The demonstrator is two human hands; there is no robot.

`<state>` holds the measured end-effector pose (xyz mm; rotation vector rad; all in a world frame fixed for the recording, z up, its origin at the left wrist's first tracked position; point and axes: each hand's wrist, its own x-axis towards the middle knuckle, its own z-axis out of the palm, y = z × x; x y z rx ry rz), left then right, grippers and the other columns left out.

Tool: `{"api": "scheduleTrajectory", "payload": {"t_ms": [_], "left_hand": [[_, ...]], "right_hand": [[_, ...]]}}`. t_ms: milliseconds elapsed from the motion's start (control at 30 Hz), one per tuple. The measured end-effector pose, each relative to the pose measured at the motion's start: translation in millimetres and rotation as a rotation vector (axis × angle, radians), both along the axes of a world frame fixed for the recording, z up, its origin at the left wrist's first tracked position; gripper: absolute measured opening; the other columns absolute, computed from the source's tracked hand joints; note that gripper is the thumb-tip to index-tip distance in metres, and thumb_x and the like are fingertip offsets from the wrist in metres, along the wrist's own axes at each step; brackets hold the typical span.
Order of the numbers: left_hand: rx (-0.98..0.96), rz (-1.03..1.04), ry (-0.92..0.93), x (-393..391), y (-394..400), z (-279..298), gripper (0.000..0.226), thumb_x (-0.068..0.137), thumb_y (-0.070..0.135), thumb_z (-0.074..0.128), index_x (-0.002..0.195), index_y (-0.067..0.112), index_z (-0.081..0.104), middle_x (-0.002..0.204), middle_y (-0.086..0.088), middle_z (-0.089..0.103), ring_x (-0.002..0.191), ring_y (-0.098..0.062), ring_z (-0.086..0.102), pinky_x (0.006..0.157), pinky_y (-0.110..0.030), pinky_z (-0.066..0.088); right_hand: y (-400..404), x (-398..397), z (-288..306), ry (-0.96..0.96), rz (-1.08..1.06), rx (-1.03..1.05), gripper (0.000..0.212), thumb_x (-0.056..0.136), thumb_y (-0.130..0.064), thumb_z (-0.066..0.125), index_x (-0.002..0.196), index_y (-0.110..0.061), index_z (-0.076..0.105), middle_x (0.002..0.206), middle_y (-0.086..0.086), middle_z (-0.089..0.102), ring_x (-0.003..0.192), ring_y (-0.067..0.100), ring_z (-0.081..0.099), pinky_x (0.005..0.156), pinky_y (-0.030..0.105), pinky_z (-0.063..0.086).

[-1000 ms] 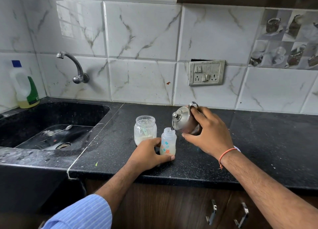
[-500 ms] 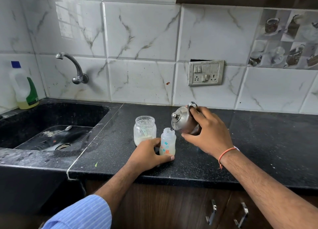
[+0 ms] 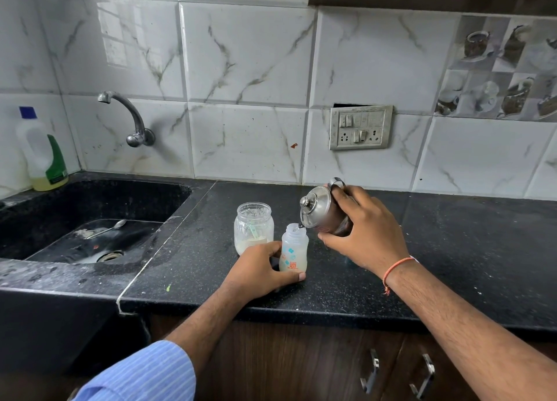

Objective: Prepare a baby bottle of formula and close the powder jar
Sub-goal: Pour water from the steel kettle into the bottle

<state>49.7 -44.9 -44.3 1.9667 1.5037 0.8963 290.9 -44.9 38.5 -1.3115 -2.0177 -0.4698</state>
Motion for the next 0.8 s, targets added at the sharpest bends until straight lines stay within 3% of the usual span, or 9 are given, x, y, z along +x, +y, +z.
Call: {"api": "scheduleTrajectory", "payload": {"t_ms": [367,800], "left_hand": [[0.023,0.006,-0.01,-1.0,3.9,-5.1,0.044,0.078,0.05,0.098,0.11,0.032,0.074,0.096,0.019,0.077,0.075,0.017,0.065,0.063,-0.006,0.044],[0.019,0.002,0.013,-0.5,2.0,-2.4,0.038,0.08,0.049,0.097,0.101,0.038,0.068,0.091,0.022,0.072,0.074,0.022,0.062,0.062,-0.005,0.044]], "right_hand": [[0.9,0.1,-0.6,0.007,0.017,0.031,0.09,0.07,-0.056,0.09,0.147,-0.024,0.056,0.138,-0.003,0.058,0.107,0.032,0.064,0.091,0.045,0.06],[0.9,0.1,0.2,0.004,0.014,0.016,0.092,0.072,-0.058,0.088,0.15,-0.024,0.054,0.139,-0.005,0.056,0.109,0.03,0.061,0.09,0.048,0.061]]}}
